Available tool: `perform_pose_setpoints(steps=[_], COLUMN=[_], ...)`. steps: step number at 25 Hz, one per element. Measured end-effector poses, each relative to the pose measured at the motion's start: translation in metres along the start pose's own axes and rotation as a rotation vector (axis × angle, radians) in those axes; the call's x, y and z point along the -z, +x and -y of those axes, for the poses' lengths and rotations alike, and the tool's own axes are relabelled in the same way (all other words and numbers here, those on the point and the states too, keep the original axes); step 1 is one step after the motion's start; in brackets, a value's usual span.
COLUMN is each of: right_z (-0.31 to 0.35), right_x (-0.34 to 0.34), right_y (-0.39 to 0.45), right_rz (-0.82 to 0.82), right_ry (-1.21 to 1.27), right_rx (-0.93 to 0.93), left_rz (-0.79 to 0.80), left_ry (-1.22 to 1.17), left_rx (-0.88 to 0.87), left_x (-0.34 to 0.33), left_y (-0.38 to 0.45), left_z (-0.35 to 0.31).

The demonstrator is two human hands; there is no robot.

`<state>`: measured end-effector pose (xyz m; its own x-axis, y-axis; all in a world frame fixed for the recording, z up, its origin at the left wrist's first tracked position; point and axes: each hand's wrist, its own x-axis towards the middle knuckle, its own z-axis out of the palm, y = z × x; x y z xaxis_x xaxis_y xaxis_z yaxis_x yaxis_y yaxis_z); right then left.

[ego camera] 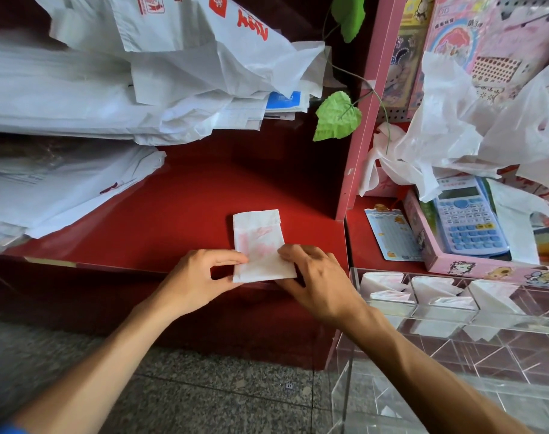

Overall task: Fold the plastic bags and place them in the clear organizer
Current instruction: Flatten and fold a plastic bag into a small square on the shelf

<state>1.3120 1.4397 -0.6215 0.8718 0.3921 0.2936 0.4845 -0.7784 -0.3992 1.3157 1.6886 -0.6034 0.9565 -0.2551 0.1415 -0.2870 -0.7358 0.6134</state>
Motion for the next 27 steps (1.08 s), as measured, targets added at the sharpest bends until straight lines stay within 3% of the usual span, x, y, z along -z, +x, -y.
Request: perform_pose_setpoints(steps=[7, 13, 20, 25, 27], right_z=[0.003, 0.006, 0.008, 0.005, 0.008], right_x=[0.004, 0.006, 0.003, -0.001, 0.000], right_y=[0.009, 0.018, 0.020, 0.013, 0.010], right_rz=[-0.118, -0.171, -0.142, -0.070, 0.054], right_ry=[0.348, 0.450, 0.307, -0.144, -0.188], right_rx=[-0.243, -0.453, -0.348, -0.113, -0.044], left_rz=[-0.118, -0.216, -0.145, -0.079, -0.025], left_ry=[-0.164, -0.223, -0.005, 0.169, 0.215], left_rx=[0.151, 0.228, 0.141, 0.036, 0.005], left_x=[0.000, -0.011, -0.013, -0.013, -0.012], left_y=[-0.001, 0.002, 0.002, 0.001, -0.001], left_z=[-0.010, -0.024, -0.020, -0.017, -0.016])
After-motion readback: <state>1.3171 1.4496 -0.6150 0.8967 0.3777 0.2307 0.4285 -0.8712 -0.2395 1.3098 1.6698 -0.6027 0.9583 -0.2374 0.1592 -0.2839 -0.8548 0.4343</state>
